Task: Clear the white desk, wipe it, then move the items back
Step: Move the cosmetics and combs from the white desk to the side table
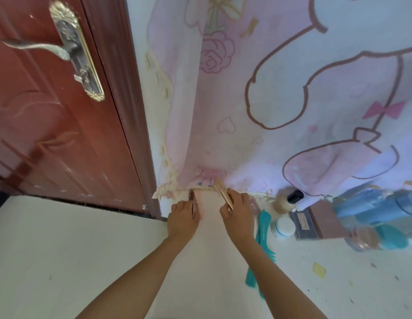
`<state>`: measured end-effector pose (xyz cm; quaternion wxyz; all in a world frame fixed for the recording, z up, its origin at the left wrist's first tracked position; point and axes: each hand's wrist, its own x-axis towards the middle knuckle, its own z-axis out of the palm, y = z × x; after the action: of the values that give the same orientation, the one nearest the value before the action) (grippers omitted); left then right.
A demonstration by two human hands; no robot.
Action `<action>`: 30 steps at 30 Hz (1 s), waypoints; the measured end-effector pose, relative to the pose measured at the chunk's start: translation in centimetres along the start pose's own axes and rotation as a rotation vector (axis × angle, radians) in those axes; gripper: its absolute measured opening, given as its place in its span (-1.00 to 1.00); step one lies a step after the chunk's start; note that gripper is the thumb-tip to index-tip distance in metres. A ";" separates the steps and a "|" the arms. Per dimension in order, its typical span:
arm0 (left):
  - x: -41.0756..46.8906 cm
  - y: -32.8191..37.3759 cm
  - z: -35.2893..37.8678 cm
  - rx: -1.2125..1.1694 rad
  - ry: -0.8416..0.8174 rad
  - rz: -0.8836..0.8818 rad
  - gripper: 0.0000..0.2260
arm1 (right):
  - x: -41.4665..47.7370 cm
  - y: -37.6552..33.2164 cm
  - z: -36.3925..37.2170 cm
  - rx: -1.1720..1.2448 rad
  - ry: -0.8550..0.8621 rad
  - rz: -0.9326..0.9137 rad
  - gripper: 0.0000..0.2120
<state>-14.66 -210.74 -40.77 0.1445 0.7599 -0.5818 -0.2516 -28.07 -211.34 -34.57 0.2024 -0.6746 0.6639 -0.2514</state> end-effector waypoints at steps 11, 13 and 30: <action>2.0 3.4 1.5 0.228 -0.033 -0.084 -0.57 | -4.1 2.3 -6.3 0.029 0.167 0.070 -0.70; 2.0 3.4 1.7 0.250 -0.037 -0.084 -0.62 | -5.1 2.6 -6.2 0.015 0.174 0.077 -0.68; -2.2 2.4 1.1 -0.270 -0.029 -0.092 -0.63 | -7.0 2.5 -3.2 -0.025 0.094 0.058 -0.69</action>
<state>-17.71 -209.24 -39.99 0.2254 0.7558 -0.5091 -0.3447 -31.95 -204.22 -34.05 0.1695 -0.6451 0.6949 -0.2687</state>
